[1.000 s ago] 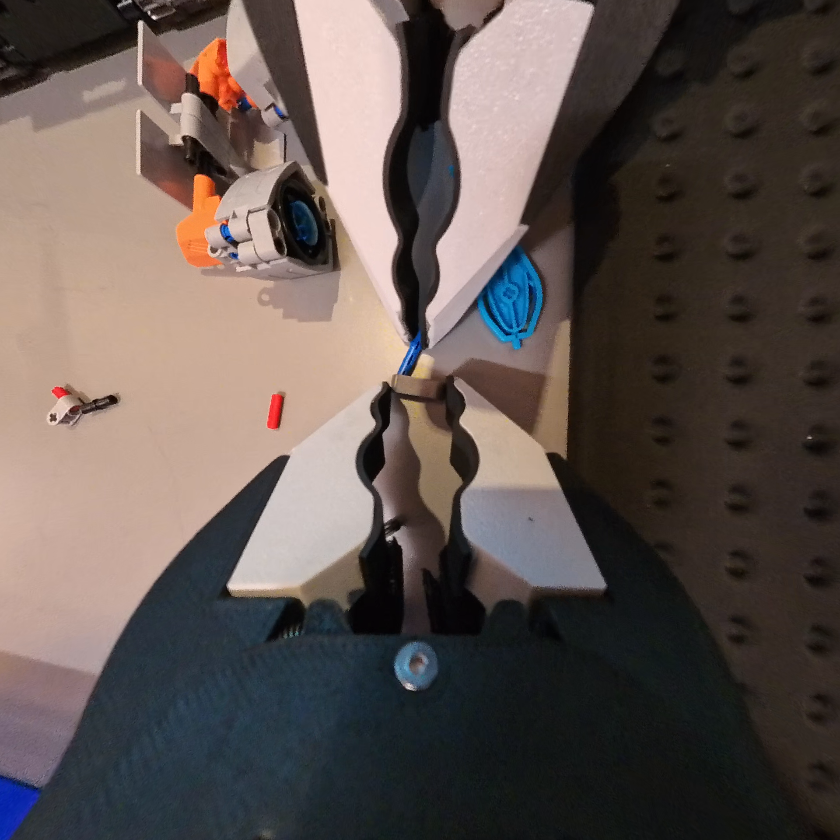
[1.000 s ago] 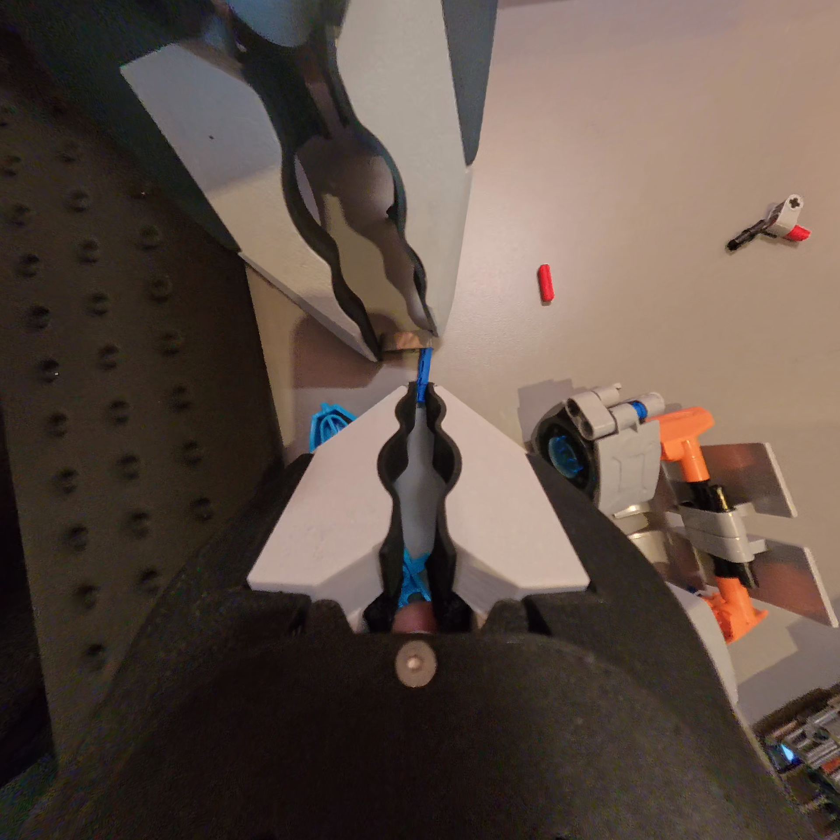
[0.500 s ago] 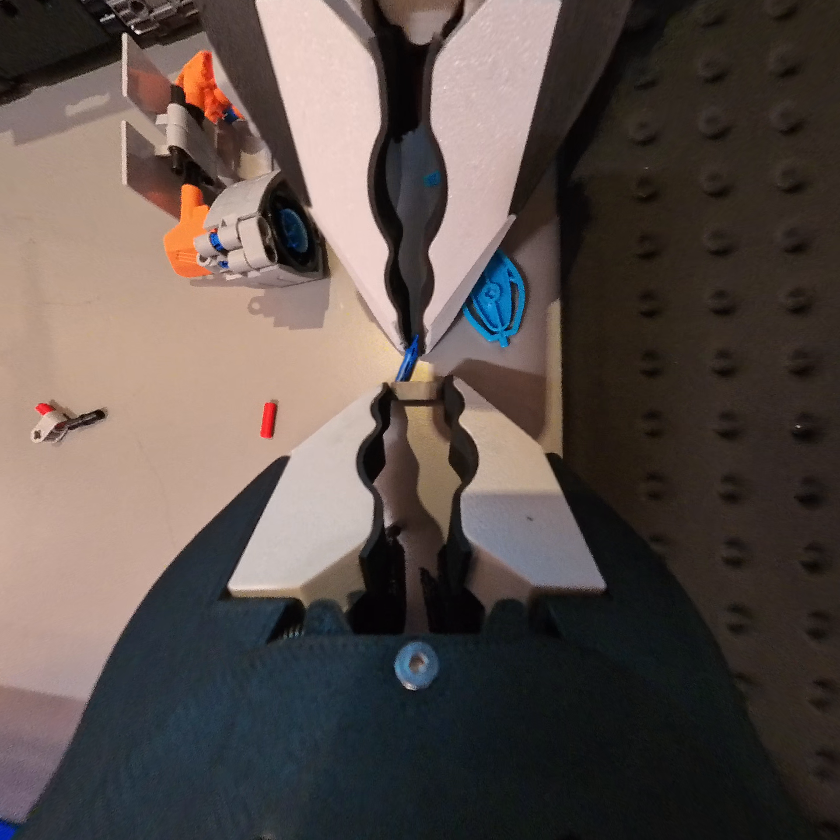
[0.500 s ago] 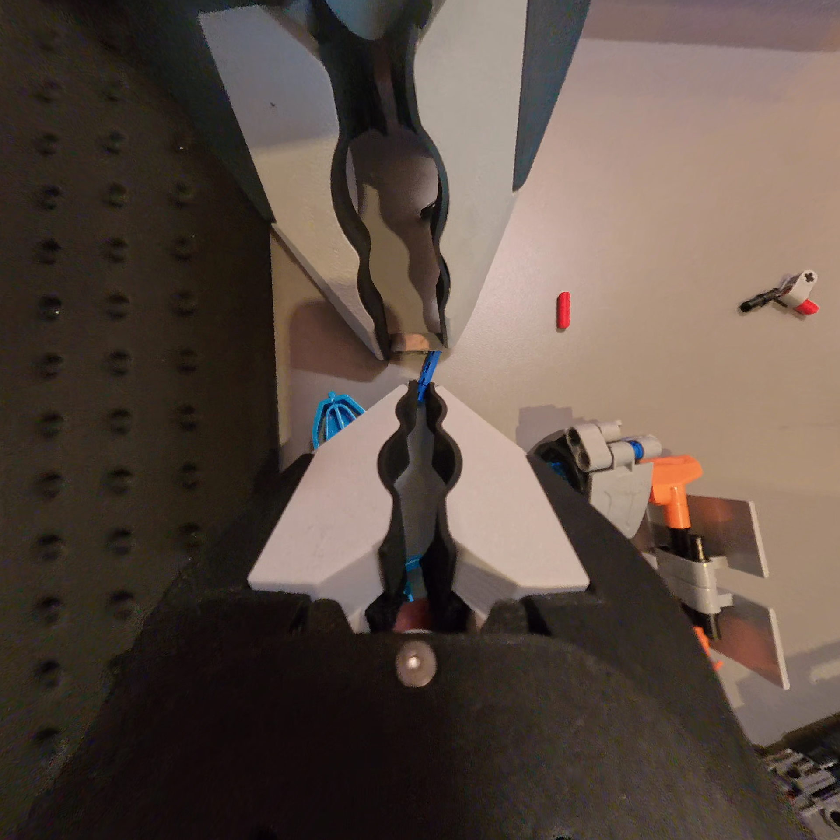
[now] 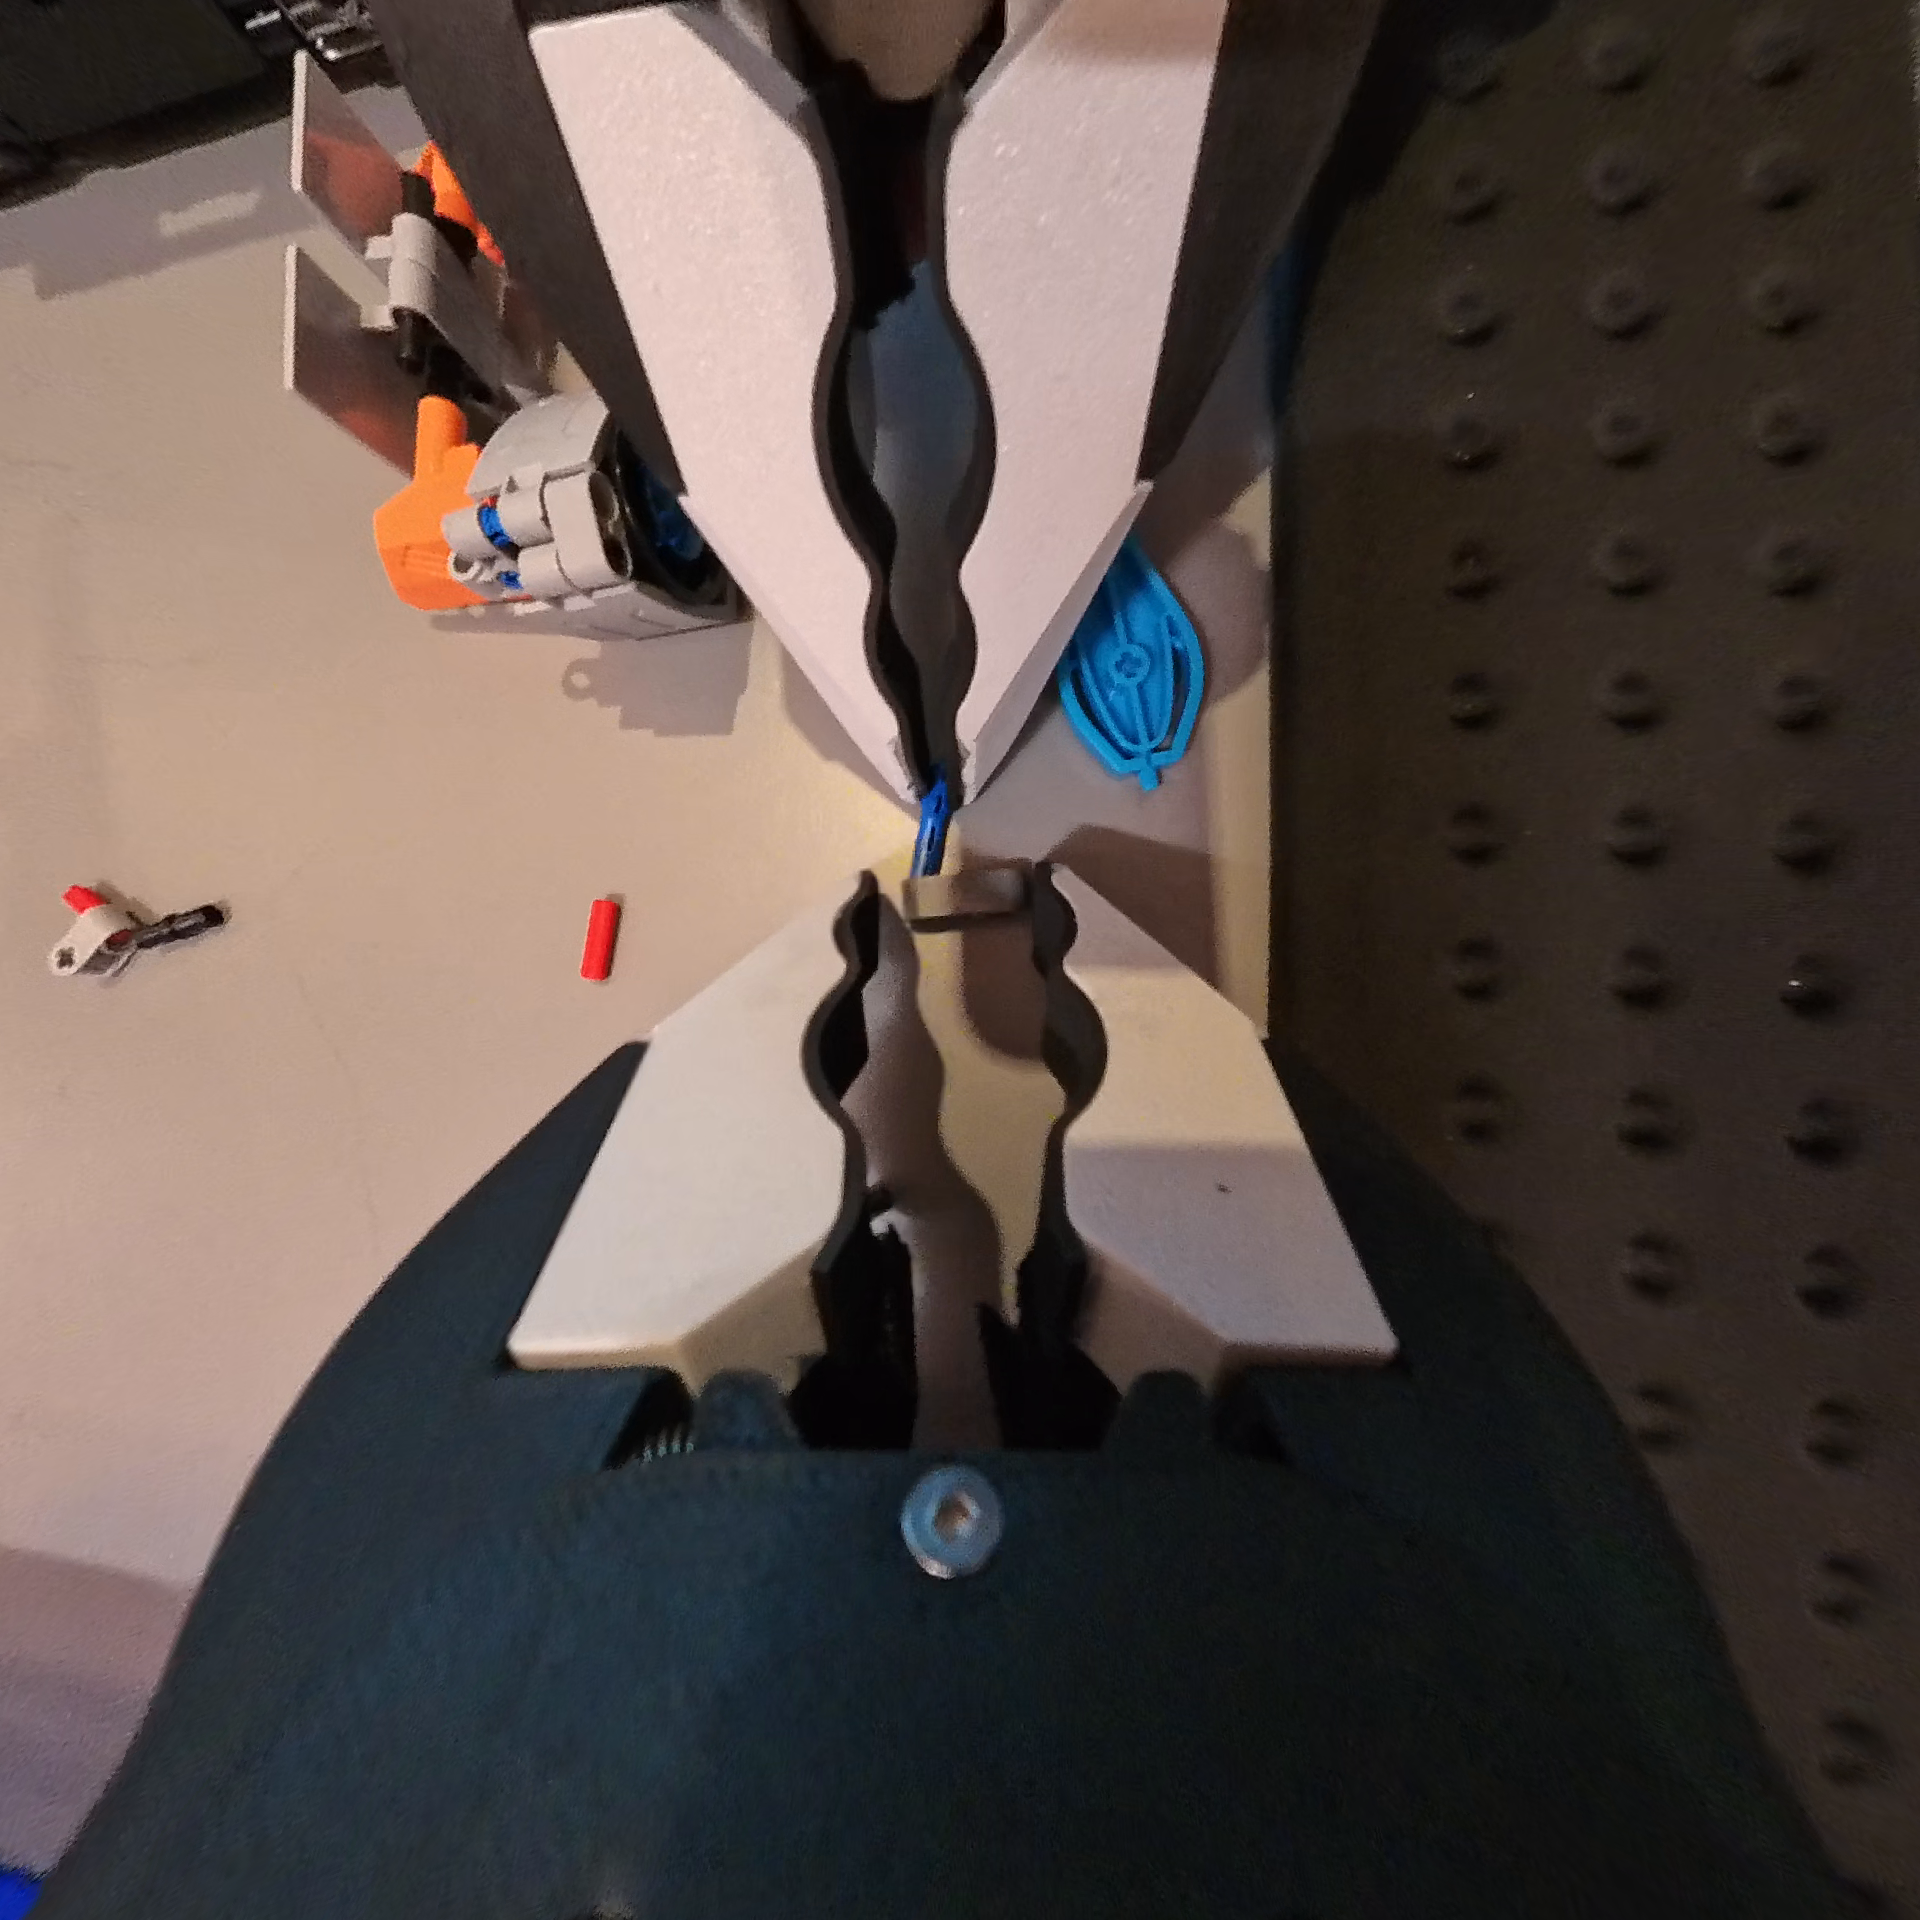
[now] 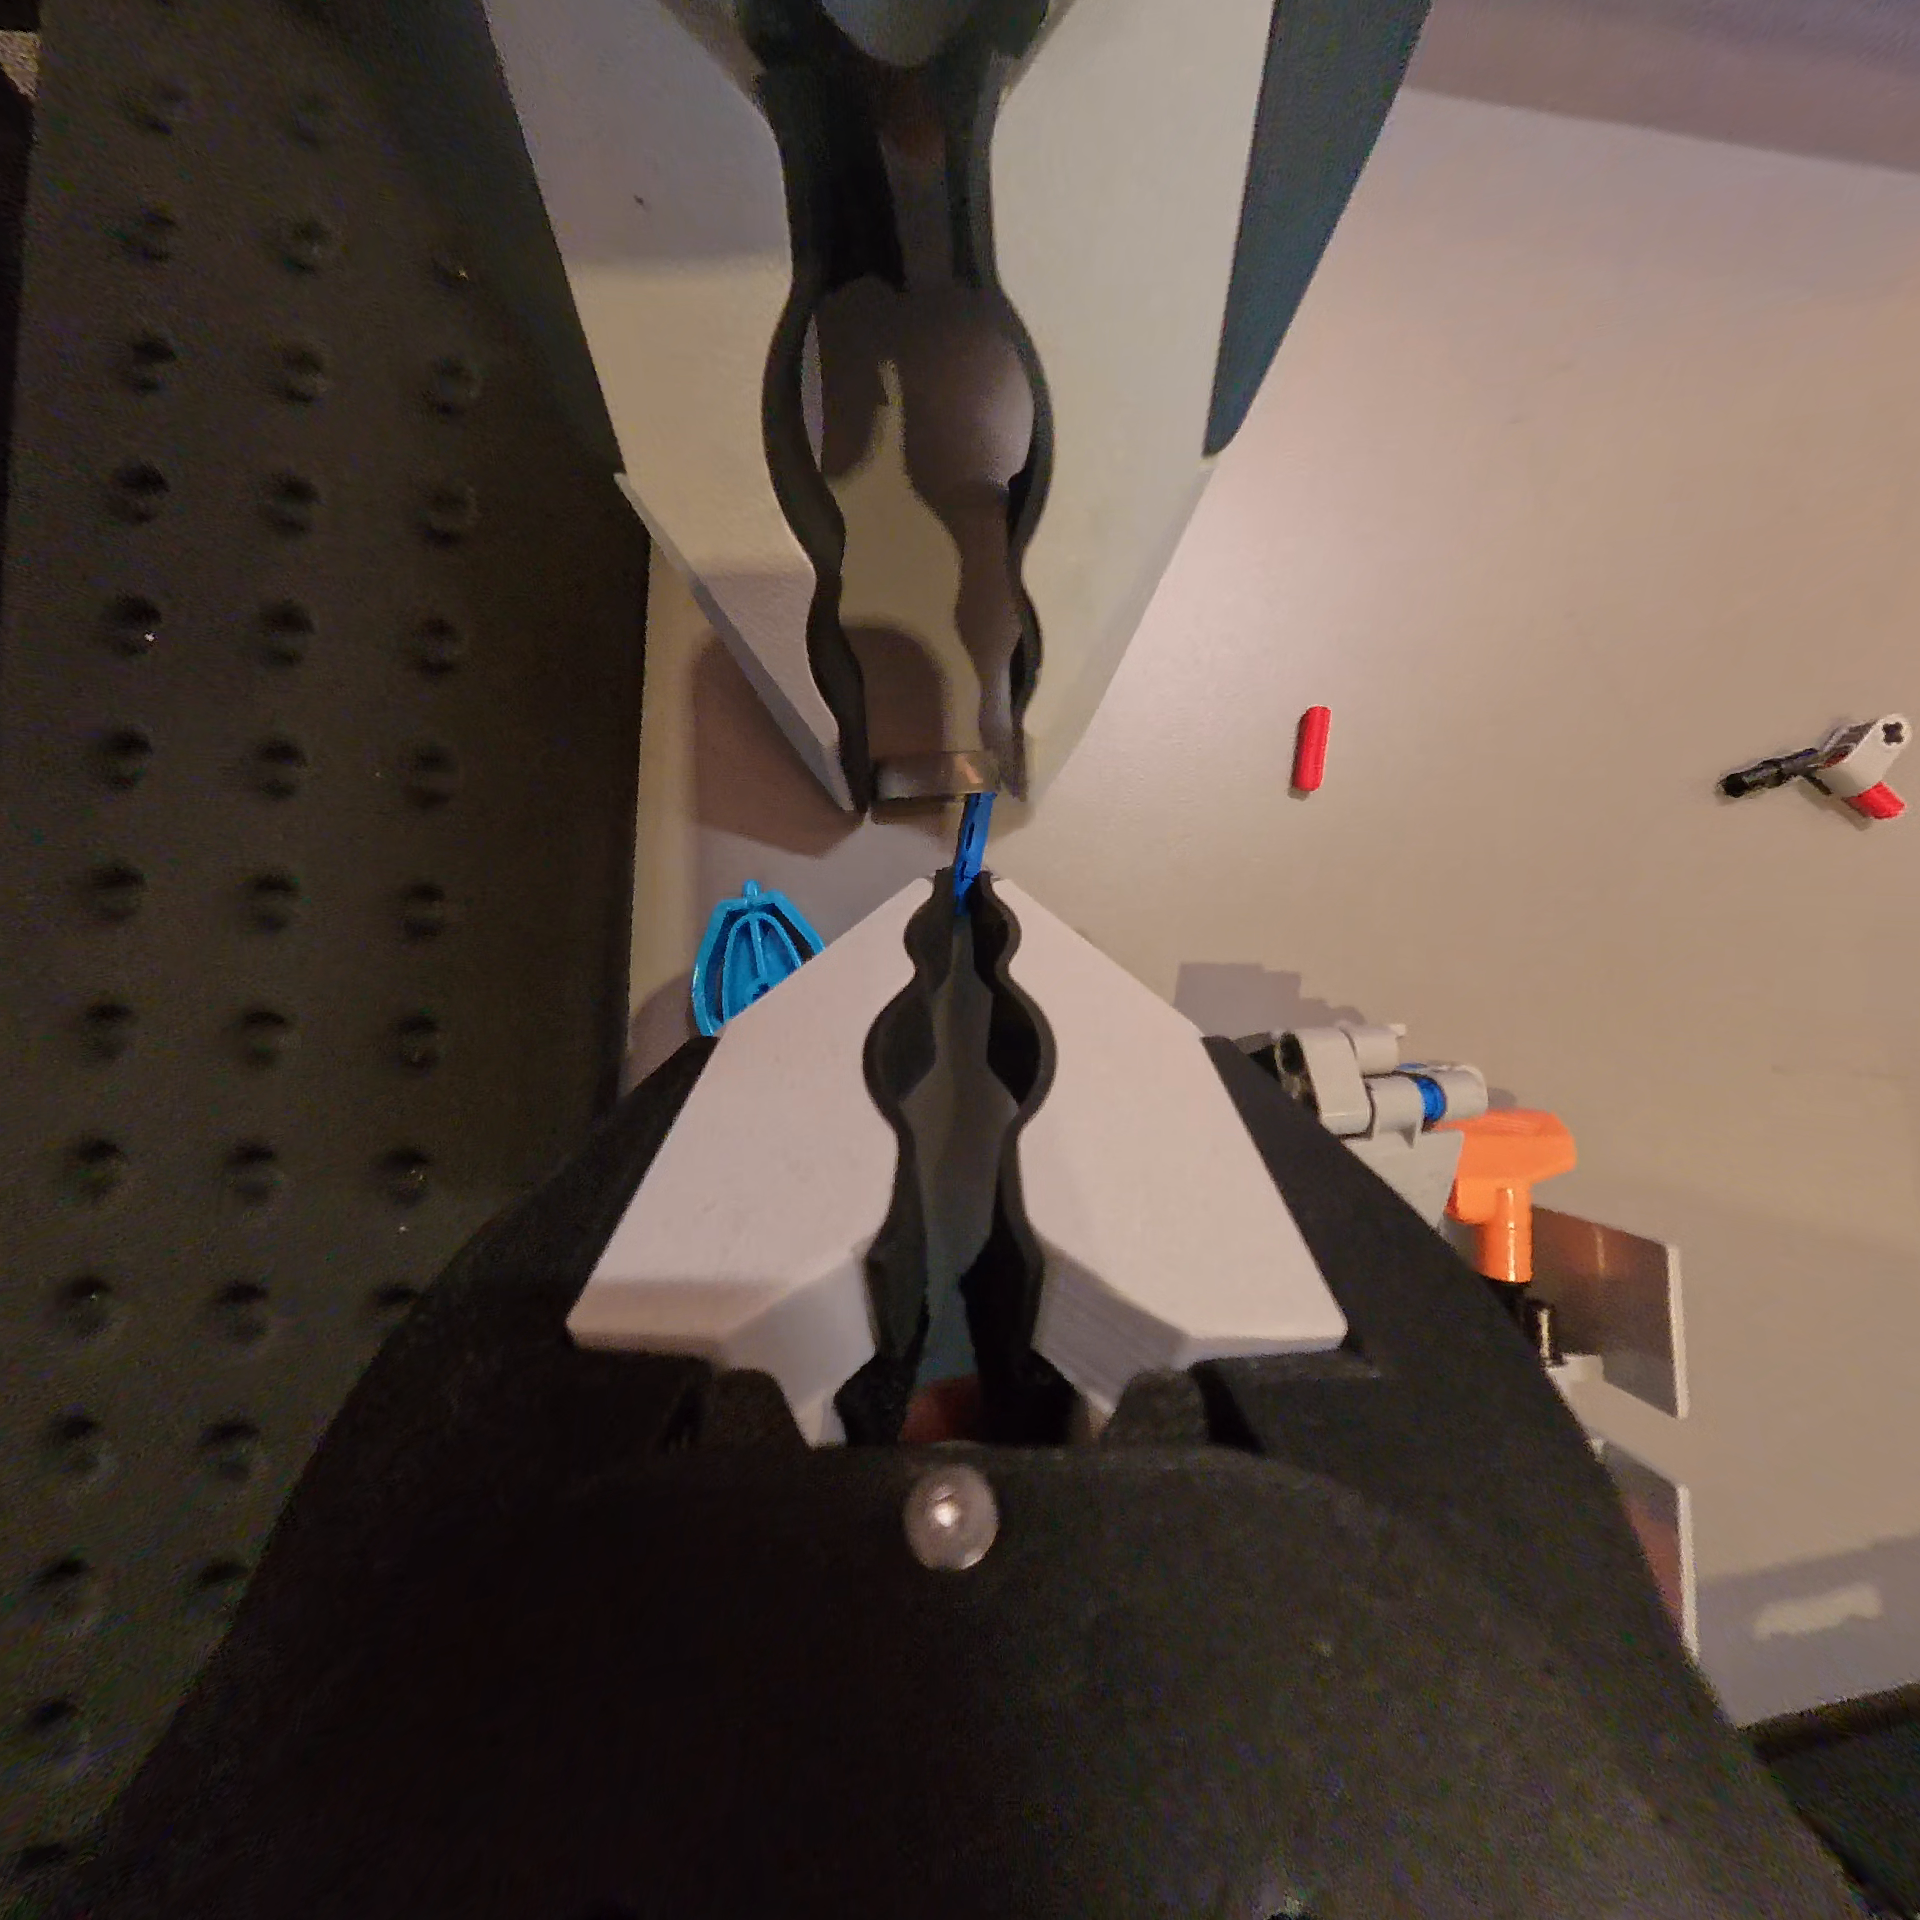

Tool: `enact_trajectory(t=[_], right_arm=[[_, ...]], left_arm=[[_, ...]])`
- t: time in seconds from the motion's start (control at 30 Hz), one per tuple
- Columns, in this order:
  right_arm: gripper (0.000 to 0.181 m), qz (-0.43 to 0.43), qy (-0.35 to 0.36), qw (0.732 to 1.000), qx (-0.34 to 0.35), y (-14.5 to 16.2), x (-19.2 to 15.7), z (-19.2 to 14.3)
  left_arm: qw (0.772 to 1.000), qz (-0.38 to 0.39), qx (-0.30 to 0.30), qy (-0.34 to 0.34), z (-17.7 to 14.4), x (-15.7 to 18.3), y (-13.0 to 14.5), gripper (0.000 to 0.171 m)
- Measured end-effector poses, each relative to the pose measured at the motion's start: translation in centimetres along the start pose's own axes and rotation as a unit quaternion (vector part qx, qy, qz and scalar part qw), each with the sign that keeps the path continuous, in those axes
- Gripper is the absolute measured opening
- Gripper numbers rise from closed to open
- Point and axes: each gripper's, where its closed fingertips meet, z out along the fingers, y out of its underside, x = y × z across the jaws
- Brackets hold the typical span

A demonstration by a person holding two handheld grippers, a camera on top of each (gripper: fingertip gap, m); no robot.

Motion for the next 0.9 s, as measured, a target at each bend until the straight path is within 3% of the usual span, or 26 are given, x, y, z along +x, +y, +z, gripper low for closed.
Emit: enact_trajectory(t=[0.2,0.3,0.47,0.9], right_arm=[[0.001,0.004,0.004,1.000,0.000,0.01,-0.01,0.00],[0.001,0.002,0.006,1.000,-0.001,-0.01,-0.01,0.00],[0.001,-0.004,0.007,1.000,0.001,-0.01,-0.02,0.00],[0.001,-0.069,-0.017,0.997,-0.001,-0.01,-0.09,0.02]], left_arm=[[1.000,-0.007,-0.015,-0.011,-0.41,0.20,0.23,0.032],[1.000,-0.013,-0.021,-0.014,-0.23,0.20,0.29,0.021],[1.000,-0.021,-0.013,-0.008,-0.16,0.15,0.24,0.021],[0.999,-0.010,0.014,0.044,-0.05,0.27,0.17,0.021]])
